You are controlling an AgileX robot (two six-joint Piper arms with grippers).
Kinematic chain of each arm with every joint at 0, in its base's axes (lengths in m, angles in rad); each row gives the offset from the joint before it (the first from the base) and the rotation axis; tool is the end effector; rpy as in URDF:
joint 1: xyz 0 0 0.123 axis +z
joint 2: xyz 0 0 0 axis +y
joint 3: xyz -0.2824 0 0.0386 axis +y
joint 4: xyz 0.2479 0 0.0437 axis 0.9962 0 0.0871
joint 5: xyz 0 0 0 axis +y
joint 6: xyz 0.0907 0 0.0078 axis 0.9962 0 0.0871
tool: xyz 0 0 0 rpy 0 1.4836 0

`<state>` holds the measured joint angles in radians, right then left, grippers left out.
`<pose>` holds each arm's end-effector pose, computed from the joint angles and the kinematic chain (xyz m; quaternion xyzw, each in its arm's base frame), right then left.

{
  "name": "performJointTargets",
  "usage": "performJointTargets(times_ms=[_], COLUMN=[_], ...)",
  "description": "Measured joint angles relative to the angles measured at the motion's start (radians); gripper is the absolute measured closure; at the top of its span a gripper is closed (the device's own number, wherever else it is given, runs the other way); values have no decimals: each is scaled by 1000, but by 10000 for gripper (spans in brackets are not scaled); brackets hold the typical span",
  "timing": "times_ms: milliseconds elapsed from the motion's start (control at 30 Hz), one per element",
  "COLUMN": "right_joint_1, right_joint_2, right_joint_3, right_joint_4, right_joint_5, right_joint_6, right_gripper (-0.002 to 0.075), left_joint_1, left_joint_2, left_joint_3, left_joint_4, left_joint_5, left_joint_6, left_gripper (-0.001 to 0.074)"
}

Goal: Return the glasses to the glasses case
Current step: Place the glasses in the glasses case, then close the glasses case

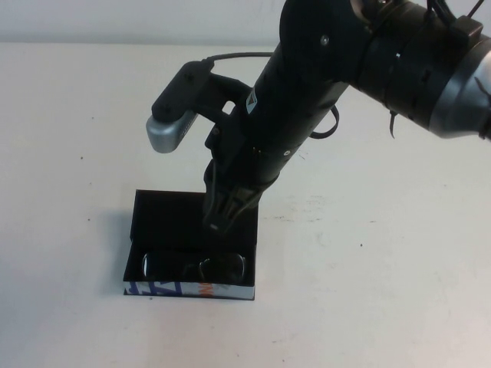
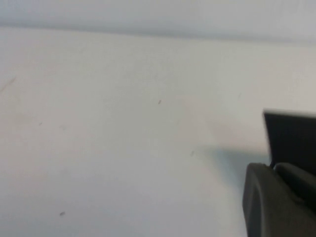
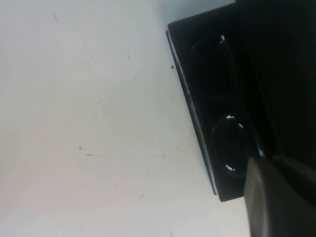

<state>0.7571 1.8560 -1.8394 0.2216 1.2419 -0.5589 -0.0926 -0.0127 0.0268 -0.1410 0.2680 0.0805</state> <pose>0.2779 0.2887 0.3409 -0.5844 0.7794 0.1286 0.1854 0.0543 -0.0085 0.1807 0.0261 0.7713 -0.0614 0.6330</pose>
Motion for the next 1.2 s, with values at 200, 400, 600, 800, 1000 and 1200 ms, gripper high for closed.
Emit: performJointTargets(times_ms=[200, 400, 600, 800, 1000, 1200], right_joint_1=[0, 0, 0, 0, -19, -71], right_joint_2=[0, 0, 0, 0, 0, 15], right_joint_3=[0, 0, 0, 0, 0, 0], right_joint_4=[3, 6, 6, -2, -4, -4], right_joint_5=[0, 0, 0, 0, -15, -68], right_joint_6=[48, 113, 173, 215, 265, 301], right_gripper=[737, 737, 737, 737, 737, 737], left_joint_1=[0, -2, -6, -6, -8, -104], left_joint_2=[0, 28, 308, 700, 958, 1145], left_joint_3=[0, -52, -265, -465, -477, -455], left_joint_4=[-244, -361, -398, -422, -737, -955], left_joint_5=[-213, -61, 250, 578, 589, 382], left_joint_6=[-105, -167, -56, 213, 624, 893], left_gripper=[735, 735, 735, 735, 735, 735])
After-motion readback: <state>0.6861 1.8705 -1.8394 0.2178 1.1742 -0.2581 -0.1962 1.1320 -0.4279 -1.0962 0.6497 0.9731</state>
